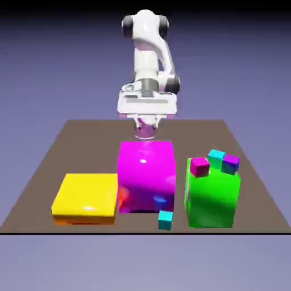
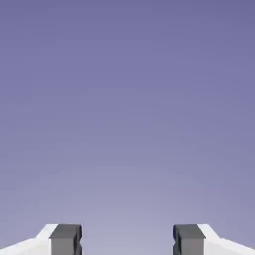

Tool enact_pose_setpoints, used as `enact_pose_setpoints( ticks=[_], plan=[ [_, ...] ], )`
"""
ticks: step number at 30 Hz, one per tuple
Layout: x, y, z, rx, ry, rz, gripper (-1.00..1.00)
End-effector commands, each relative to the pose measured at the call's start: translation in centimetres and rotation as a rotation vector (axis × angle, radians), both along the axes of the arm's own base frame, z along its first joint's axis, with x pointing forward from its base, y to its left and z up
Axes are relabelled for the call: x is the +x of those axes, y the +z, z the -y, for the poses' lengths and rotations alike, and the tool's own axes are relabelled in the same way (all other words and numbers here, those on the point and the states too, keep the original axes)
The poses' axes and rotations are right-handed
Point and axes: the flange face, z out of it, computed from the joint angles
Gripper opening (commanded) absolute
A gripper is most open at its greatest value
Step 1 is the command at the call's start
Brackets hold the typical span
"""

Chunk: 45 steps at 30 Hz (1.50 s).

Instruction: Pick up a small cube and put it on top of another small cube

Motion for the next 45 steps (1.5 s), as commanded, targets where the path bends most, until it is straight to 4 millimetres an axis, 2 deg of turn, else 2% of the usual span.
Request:
enact_pose_setpoints(
  ticks=[1, 7, 14, 20, 25, 31, 37, 39, 43, 44, 45],
  plan=[
    [1.0, -0.3, -0.1, 0.003, -0.005, -0.04, 0.0],
    [6.8, -3.2, -1.0, 0.02, -0.035, -0.282, 0.0],
    [12.6, -8.0, -2.1, 0.042, -0.074, -0.564, 0.0],
    [16.4, -13.1, -3.1, 0.064, -0.108, -0.806, 0.0],
    [18.8, -17.9, -3.9, 0.083, -0.136, -1.008, 0.0],
    [20.6, -23.8, -4.6, 0.106, -0.168, -1.25, 0.0],
    [21.2, -29.8, -5.0, 0.129, -0.196, -1.492, 0.0],
    [21.2, -30.5, -5.0, 0.132, -0.198, -1.52, 0.0],
    [17.8, -36.1, -5.6, 0.132, -0.198, -1.52, 0.0],
    [17.8, -36.1, -5.6, 0.132, -0.198, -1.52, -1.0],
    [17.8, -36.1, -5.6, 0.132, -0.198, -1.52, -1.0]
  ],
)
